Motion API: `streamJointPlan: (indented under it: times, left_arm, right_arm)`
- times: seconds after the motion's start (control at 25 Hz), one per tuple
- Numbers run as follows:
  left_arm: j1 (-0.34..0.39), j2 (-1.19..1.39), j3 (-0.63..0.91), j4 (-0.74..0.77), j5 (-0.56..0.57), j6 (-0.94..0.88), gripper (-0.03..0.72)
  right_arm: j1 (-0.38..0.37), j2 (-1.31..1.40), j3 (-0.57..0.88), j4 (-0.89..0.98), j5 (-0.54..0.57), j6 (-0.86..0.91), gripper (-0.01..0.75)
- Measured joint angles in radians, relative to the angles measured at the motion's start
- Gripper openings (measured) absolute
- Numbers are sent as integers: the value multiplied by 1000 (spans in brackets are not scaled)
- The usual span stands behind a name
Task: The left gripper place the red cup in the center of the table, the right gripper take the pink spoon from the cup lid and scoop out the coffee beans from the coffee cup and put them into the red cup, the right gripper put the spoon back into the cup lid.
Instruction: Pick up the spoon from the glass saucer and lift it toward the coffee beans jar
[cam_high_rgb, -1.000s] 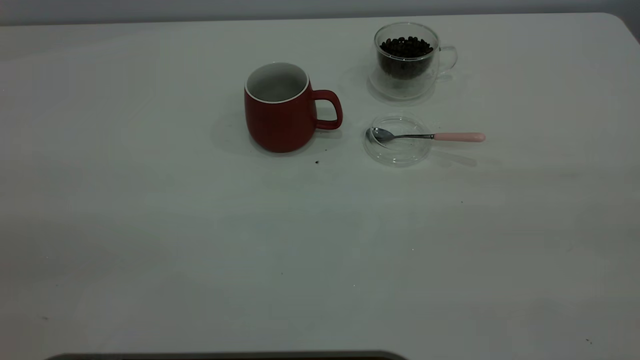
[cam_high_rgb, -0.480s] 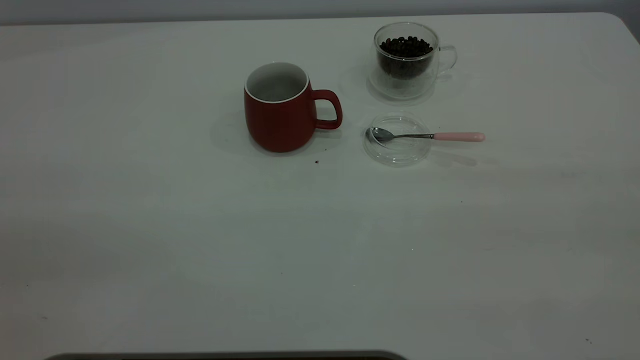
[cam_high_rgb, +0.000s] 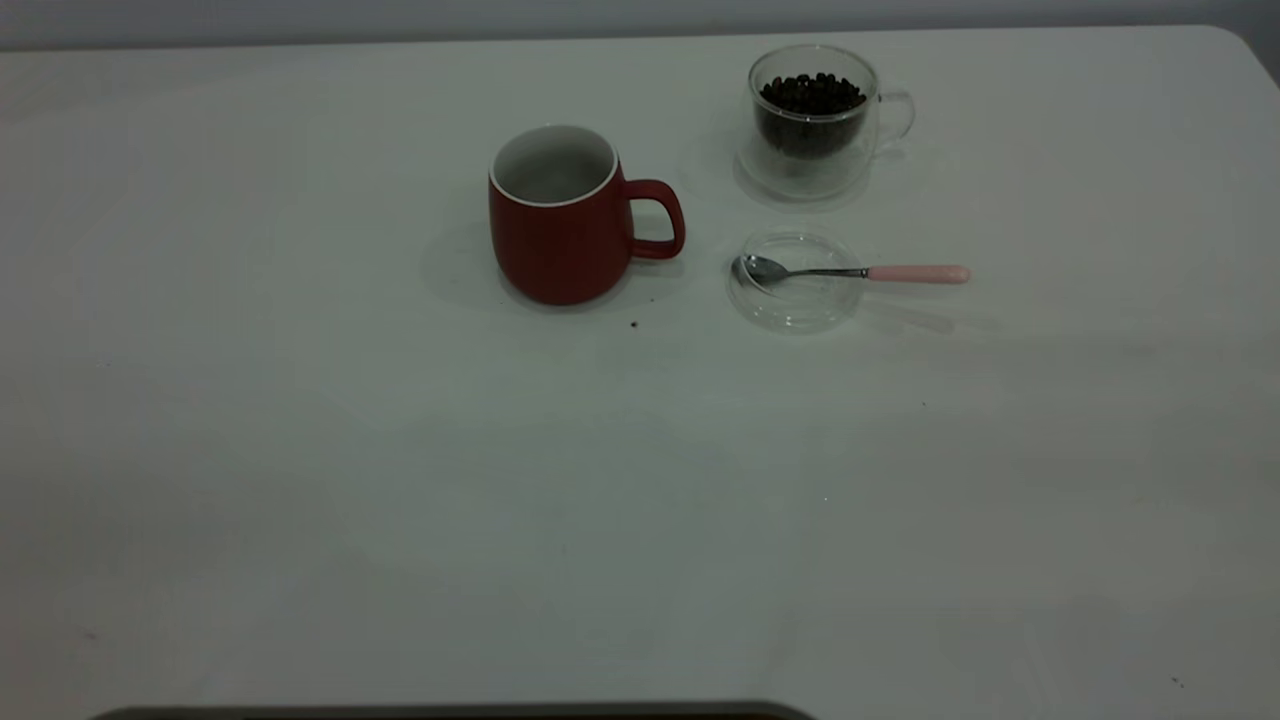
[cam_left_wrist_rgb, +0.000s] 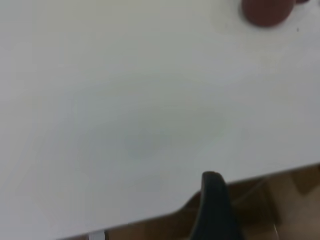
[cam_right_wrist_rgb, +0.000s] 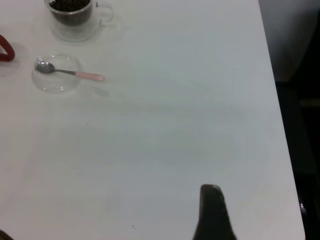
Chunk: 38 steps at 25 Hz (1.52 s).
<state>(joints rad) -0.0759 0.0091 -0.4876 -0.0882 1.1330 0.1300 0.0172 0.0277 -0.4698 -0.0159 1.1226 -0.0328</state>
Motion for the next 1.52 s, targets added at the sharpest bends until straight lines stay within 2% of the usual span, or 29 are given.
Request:
streamJointPlan:
  times: [0.52, 0.84, 1.52]
  left_arm:
    - [0, -27, 0, 0, 3, -8, 588]
    - [0, -27, 0, 98, 3, -161, 588]
    - [0, -27, 0, 102, 3, -168, 588]
  right_arm:
    - [0, 0, 0, 0, 1, 0, 560]
    - [0, 0, 0, 0, 1, 0, 560]
    - [0, 0, 0, 0, 1, 0, 560]
